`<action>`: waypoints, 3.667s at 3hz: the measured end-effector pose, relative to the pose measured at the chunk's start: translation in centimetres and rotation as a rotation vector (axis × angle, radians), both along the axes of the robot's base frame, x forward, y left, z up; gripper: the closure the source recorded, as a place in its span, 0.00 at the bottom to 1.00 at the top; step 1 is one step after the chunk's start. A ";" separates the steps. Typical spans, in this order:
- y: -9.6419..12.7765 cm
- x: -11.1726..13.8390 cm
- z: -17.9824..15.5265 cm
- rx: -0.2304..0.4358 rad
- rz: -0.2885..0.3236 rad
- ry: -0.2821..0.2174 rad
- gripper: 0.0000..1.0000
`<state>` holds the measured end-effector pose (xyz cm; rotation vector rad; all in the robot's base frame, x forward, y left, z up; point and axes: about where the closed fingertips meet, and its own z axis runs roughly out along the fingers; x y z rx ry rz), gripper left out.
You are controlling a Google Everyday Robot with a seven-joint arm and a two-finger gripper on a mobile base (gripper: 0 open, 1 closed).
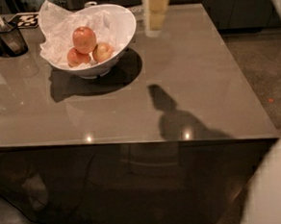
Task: Pick apple from white bowl
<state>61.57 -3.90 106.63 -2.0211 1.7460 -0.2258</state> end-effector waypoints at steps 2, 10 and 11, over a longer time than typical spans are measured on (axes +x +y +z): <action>7.4 9.1 -1.4 -0.009 0.089 -0.049 0.00; 16.5 16.6 -12.7 0.145 0.154 0.048 0.00; 16.7 16.7 -13.8 0.143 0.154 0.067 0.00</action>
Offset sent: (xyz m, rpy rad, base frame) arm 0.1150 0.0673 0.0025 -0.1544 0.1725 0.1347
